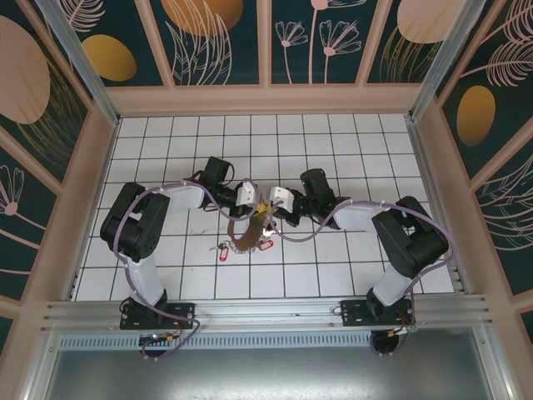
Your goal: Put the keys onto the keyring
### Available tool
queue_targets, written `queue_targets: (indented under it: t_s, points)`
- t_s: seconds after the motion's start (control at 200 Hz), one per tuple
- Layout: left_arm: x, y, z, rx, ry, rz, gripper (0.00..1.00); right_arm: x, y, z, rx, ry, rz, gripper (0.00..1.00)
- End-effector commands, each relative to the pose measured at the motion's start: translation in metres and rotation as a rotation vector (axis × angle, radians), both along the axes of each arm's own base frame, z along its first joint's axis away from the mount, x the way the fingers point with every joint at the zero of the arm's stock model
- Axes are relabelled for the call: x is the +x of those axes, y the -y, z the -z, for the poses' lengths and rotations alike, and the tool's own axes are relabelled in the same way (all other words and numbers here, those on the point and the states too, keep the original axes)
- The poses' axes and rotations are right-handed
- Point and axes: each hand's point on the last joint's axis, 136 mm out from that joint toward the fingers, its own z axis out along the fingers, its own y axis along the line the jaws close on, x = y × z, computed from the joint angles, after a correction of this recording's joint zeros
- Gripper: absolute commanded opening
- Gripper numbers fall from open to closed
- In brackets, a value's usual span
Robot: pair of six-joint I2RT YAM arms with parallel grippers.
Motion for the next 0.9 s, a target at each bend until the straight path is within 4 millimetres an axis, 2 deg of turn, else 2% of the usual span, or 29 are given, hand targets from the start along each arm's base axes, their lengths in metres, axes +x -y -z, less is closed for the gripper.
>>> queue_targets:
  t_s: [0.0, 0.115, 0.235, 0.27, 0.44, 0.616, 0.641, 0.756, 0.776, 0.896]
  points:
    - [-0.010, 0.016, -0.019, -0.085, 0.056, 0.075, 0.00, -0.005, -0.013, -0.020, 0.059, 0.061, -0.067, 0.00]
    - [-0.007, 0.013, -0.017, -0.061, 0.083, 0.055, 0.00, -0.007, -0.002, -0.016, 0.022, 0.039, -0.060, 0.18]
    - [-0.002, 0.014, -0.026, -0.075, 0.128, 0.043, 0.00, -0.012, 0.008, -0.013, -0.008, 0.020, -0.054, 0.23]
    - [-0.005, 0.011, -0.022, -0.071, 0.124, 0.028, 0.00, -0.015, 0.010, -0.014, -0.014, 0.018, -0.058, 0.28]
    - [-0.001, 0.009, -0.031, -0.082, 0.187, -0.017, 0.00, -0.023, 0.019, -0.020, -0.008, 0.016, -0.041, 0.28]
    - [-0.003, 0.010, -0.042, -0.105, 0.188, -0.015, 0.00, -0.024, 0.027, -0.034, 0.048, 0.026, 0.005, 0.30]
    - [-0.003, 0.010, -0.043, -0.109, 0.189, -0.016, 0.00, -0.016, 0.036, -0.035, 0.055, 0.027, 0.043, 0.30]
    - [-0.004, 0.009, -0.044, -0.110, 0.193, -0.017, 0.00, -0.010, 0.044, -0.045, 0.104, 0.051, 0.091, 0.32]
    - [-0.005, 0.009, -0.054, -0.123, 0.218, -0.015, 0.00, -0.009, 0.044, -0.048, 0.113, 0.061, 0.098, 0.33]
    - [-0.007, 0.009, -0.061, -0.136, 0.229, -0.003, 0.00, -0.005, 0.043, -0.057, 0.137, 0.086, 0.102, 0.35]
